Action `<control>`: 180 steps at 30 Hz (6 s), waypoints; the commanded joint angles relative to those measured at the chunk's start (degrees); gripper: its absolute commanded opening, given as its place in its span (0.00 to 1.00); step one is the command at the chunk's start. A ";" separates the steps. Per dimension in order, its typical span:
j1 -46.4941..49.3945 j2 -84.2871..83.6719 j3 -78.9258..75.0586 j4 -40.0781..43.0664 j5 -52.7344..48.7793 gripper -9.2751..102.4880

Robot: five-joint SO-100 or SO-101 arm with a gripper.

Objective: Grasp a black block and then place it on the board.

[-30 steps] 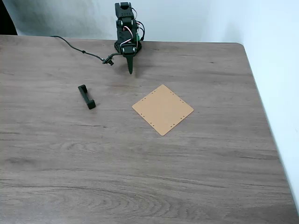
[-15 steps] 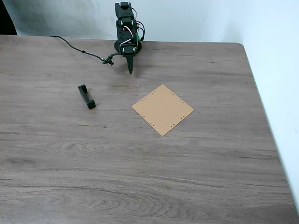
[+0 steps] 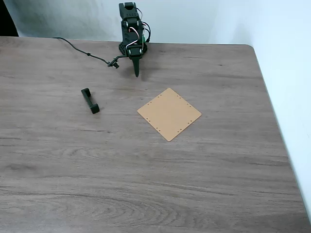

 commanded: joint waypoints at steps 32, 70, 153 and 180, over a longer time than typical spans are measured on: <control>35.68 -60.21 -51.50 -16.88 -68.55 0.16; 38.85 -88.07 -72.77 -15.29 -122.61 0.31; 38.94 -107.84 -77.78 -20.30 -129.55 0.09; 11.25 -89.30 -75.85 -3.34 -74.62 0.09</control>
